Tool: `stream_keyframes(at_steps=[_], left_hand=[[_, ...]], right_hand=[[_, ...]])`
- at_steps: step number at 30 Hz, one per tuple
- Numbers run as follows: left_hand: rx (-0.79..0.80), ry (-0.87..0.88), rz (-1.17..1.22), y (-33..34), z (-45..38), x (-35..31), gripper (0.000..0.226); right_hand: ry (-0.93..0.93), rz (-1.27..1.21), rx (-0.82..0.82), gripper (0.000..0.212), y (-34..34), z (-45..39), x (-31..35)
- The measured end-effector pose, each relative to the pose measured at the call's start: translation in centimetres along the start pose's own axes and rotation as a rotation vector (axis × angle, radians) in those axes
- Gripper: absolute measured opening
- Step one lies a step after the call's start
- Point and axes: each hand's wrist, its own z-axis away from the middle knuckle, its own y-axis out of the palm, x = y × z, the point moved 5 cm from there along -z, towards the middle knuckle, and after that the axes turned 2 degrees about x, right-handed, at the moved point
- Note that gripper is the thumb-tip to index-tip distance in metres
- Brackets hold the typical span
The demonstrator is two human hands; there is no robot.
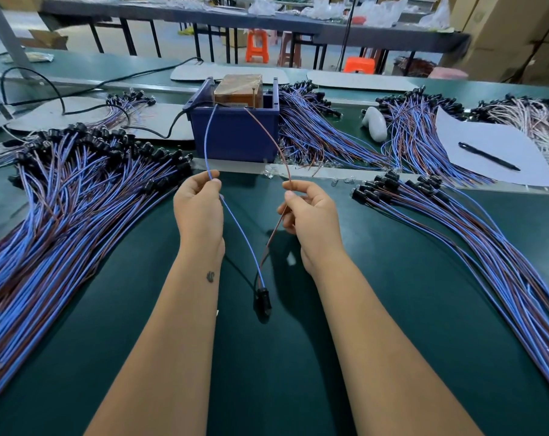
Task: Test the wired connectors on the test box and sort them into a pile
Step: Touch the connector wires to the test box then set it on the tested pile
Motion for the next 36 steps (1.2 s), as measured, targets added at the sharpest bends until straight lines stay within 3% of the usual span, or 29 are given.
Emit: stream_keyframes(at_steps=[25, 28, 33, 36], left_hand=[[-0.04, -0.021, 0.02, -0.7, -0.2, 0.1, 0.019], [0.058, -0.057, 0.037, -0.2, 0.0, 0.1, 0.016], [0.362, -0.067, -0.044, 2.5, 1.6, 0.1, 0.009], [0.42, -0.036, -0.116, 3.0, 2.1, 0.1, 0.012]], right_hand=[[0.021, -0.052, -0.026, 0.019, -0.3, -0.2, -0.2], [0.013, -0.029, 0.006, 0.02, -0.1, -0.1, -0.1], [-0.071, 0.081, 0.184, 0.02, 1.3, 0.7, 0.6], [-0.09, 0.157, 0.238, 0.018, 1.9, 1.0, 0.7]])
